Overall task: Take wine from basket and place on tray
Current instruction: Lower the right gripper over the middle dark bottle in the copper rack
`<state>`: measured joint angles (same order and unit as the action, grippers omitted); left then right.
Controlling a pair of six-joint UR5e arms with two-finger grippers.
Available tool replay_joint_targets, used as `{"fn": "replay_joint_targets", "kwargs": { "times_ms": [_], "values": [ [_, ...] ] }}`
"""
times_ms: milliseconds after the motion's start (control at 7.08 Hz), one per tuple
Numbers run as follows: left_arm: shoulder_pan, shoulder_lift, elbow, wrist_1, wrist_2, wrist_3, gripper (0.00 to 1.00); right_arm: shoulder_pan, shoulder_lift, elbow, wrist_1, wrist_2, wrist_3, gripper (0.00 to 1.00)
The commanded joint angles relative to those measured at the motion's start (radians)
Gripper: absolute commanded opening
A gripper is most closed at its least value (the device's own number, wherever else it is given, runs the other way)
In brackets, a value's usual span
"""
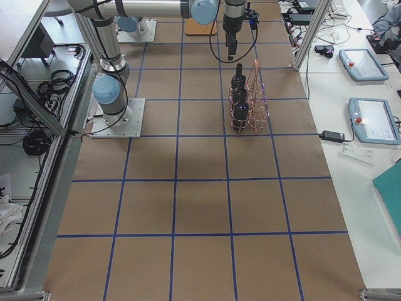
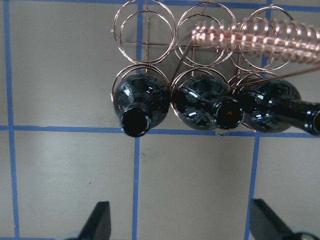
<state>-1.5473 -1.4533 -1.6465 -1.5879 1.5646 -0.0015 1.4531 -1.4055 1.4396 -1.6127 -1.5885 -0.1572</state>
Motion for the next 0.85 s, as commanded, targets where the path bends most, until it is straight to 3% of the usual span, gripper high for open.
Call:
{"fn": "replay_joint_targets", "kwargs": {
  "times_ms": [0,424,707],
  "values": [
    [-0.001,0.001,-0.003,0.000,0.000,0.000,1.00,-0.028,0.065,0.001,-0.058,-0.007,-0.022,0.95],
    [-0.001,0.001,-0.003,0.000,0.000,0.000,1.00,-0.028,0.126,0.010,-0.134,-0.004,-0.022,0.88],
    [0.003,0.001,-0.003,-0.001,0.000,0.000,1.00,-0.028,0.140,0.013,-0.136,-0.008,-0.022,0.69]
  ]
}}
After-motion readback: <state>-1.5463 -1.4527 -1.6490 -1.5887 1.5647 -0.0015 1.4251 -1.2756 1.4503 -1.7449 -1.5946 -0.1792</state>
